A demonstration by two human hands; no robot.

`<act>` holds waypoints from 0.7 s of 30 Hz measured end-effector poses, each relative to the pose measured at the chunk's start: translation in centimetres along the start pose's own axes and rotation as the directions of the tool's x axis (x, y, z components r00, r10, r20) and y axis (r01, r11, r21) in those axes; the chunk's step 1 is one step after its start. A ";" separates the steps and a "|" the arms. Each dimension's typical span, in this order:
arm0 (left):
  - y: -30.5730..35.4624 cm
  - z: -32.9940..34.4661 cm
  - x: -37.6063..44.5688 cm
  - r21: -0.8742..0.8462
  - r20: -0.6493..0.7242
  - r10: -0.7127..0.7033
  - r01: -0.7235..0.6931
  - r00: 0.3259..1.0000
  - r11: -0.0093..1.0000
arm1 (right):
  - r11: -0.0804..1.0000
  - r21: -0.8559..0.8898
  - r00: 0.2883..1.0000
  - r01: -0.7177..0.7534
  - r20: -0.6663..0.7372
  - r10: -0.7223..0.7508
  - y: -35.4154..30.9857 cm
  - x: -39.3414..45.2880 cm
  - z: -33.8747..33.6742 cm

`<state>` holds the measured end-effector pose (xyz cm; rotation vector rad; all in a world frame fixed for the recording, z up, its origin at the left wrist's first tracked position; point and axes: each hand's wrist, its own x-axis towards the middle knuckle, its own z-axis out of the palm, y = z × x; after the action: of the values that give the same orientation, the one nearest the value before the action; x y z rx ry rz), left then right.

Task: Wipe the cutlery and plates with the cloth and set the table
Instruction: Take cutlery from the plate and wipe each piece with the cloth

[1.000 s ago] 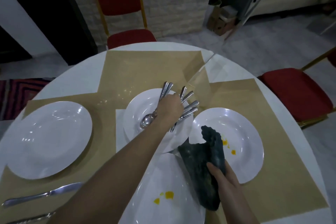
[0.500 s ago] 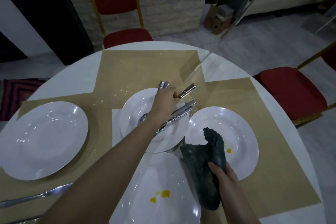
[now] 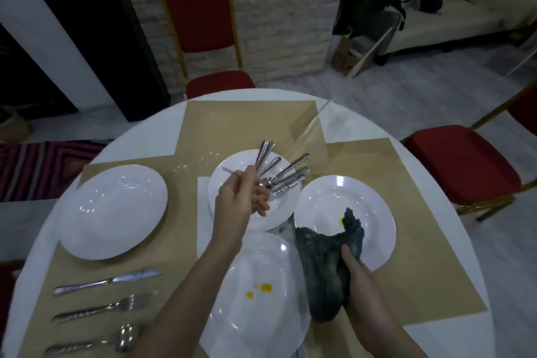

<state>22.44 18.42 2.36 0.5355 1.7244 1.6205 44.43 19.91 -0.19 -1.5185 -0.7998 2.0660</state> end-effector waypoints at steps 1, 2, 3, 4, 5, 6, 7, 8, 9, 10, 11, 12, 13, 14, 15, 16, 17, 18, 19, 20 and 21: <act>-0.2 -0.4 -2.4 -0.059 -0.016 -0.038 0.037 0.999 0.998 | 1.000 0.016 1.000 -0.013 0.000 0.013 0.3 -0.4 0.0; -0.4 -0.7 -4.9 -0.106 -0.026 -0.067 0.064 0.997 0.992 | 0.999 0.024 1.000 -0.022 -0.007 0.022 0.8 -0.7 -0.2; -0.8 -0.9 -7.4 -0.132 -0.033 -0.075 0.070 0.997 0.989 | 0.999 0.024 0.999 -0.035 -0.009 0.035 1.3 -1.2 -0.3; -1.1 -1.1 -9.8 -0.149 -0.042 -0.066 0.059 0.997 0.987 | 0.998 0.031 0.999 -0.054 -0.002 0.054 1.9 -1.8 -0.4; -1.6 -1.1 -12.1 -0.163 -0.056 -0.052 0.042 0.997 0.986 | 0.995 0.047 0.996 -0.085 0.009 0.085 2.4 -2.4 -0.5; -2.0 -0.9 -14.2 -0.175 -0.074 -0.043 0.029 0.996 0.984 | 0.991 0.068 0.993 -0.115 0.025 0.114 2.9 -3.1 -0.6; -2.5 -0.6 -16.1 -0.177 -0.090 -0.046 0.029 0.995 0.984 | 0.985 0.095 0.990 -0.142 0.040 0.138 3.3 -3.8 -0.7; -3.1 -0.2 -17.9 -0.165 -0.103 -0.057 0.039 0.993 0.985 | 0.979 0.120 0.985 -0.168 0.066 0.161 3.7 -4.4 -1.0; -3.6 0.4 -19.9 -0.145 -0.110 -0.071 0.055 0.991 0.988 | 0.971 0.137 0.979 -0.194 0.095 0.182 4.2 -5.0 -1.3; -4.2 0.8 -21.8 -0.128 -0.118 -0.087 0.072 0.989 0.989 | 0.961 0.160 0.970 -0.226 0.130 0.206 4.7 -5.7 -1.6; -4.7 1.3 -23.3 -0.119 -0.120 -0.101 0.086 0.988 0.989 | 0.946 0.190 0.957 -0.263 0.174 0.231 5.0 -6.3 -1.9; -5.3 1.6 -24.9 -0.095 -0.113 -0.107 0.097 0.988 0.991 | 0.932 0.222 0.947 -0.287 0.216 0.240 5.2 -7.1 -2.1; -5.7 1.8 -26.1 -0.056 -0.099 -0.109 0.104 0.989 0.993 | 0.928 0.252 0.946 -0.274 0.247 0.212 5.4 -7.9 -2.3; -6.1 2.0 -27.1 -0.024 -0.087 -0.107 0.106 0.990 0.994 | 0.926 0.295 0.953 -0.234 0.258 0.158 5.6 -8.4 -2.6; -6.4 2.1 -27.6 -0.010 -0.082 -0.109 0.109 0.991 0.994 | 0.932 0.314 0.962 -0.183 0.251 0.105 5.7 -8.7 -3.0; -6.7 2.2 -28.0 -0.014 -0.078 -0.122 0.121 0.989 0.993 | 0.928 0.328 0.965 -0.177 0.242 0.098 5.9 -9.2 -3.3; -6.9 2.1 -28.4 -0.030 -0.076 -0.135 0.133 0.988 0.991 | 0.915 0.343 0.957 -0.213 0.263 0.125 6.2 -9.8 -3.6; -7.0 2.0 -28.7 -0.061 -0.077 -0.138 0.134 0.987 0.989 | 0.912 0.318 0.936 -0.259 0.316 0.156 6.5 -10.3 -3.9; -7.0 1.9 -29.1 -0.102 -0.074 -0.141 0.133 0.987 0.986 | 0.920 0.265 0.912 -0.288 0.369 0.179 6.9 -10.8 -4.1; -7.0 1.6 -29.5 -0.134 -0.056 -0.143 0.135 0.988 0.982 | 0.931 0.209 0.892 -0.299 0.409 0.194 7.2 -11.3 -4.3; -7.1 1.4 -29.8 -0.146 -0.027 -0.136 0.130 0.990 0.981 | 0.939 0.178 0.884 -0.294 0.425 0.196 7.4 -11.8 -4.3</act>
<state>44.50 -2.81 1.64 0.3160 1.6180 1.6520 51.89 7.53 1.99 -1.1242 -0.4828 2.6107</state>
